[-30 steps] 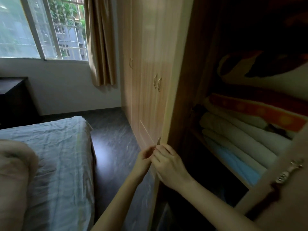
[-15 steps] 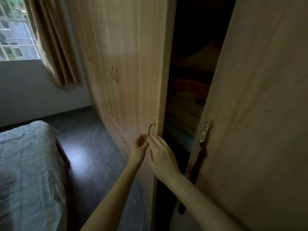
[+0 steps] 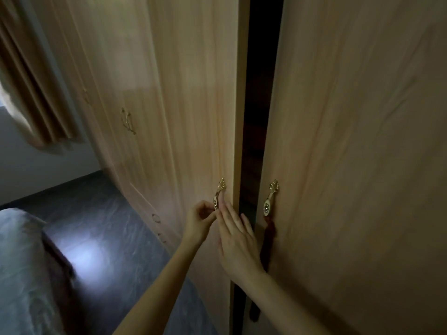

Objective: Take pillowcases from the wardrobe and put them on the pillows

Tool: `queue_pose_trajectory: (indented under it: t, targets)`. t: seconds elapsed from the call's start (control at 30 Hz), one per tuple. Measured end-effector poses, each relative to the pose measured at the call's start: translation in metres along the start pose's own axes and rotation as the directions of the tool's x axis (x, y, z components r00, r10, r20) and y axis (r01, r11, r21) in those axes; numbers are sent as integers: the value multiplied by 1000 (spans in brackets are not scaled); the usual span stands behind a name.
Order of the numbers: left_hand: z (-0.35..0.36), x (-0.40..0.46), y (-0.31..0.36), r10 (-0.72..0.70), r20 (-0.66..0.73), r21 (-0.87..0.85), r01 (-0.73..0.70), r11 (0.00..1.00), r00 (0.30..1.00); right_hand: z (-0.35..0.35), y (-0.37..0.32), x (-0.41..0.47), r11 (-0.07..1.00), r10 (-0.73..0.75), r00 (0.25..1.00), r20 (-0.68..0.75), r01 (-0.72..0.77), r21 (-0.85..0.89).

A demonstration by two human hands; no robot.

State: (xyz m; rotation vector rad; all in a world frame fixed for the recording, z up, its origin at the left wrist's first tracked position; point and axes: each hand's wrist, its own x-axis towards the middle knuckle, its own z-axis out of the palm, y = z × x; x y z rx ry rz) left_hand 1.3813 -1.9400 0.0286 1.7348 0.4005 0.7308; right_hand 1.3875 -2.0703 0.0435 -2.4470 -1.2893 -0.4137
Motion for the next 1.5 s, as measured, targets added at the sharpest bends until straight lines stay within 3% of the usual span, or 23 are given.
queue_pose_trajectory:
  t: [0.33,0.67,1.07,1.27,1.5]
  targets:
    - [42,29,-5,35,22,43,-36,998,999,29,29,23,958,187,982,34,-174,-229]
    - [57,51,-17,43,74,64,-48,997,996,38,33,40,855,264,962,-62,-264,-446]
    - [57,55,-24,49,103,20,-51,998,993,42,33,42,821,292,953,-77,-291,-491]
    - [39,57,-15,41,294,28,-51,998,955,41,35,40,869,300,954,-16,-280,-408]
    - [-9,35,-28,-157,106,30,155,988,982,48,24,32,941,323,943,76,-312,-130]
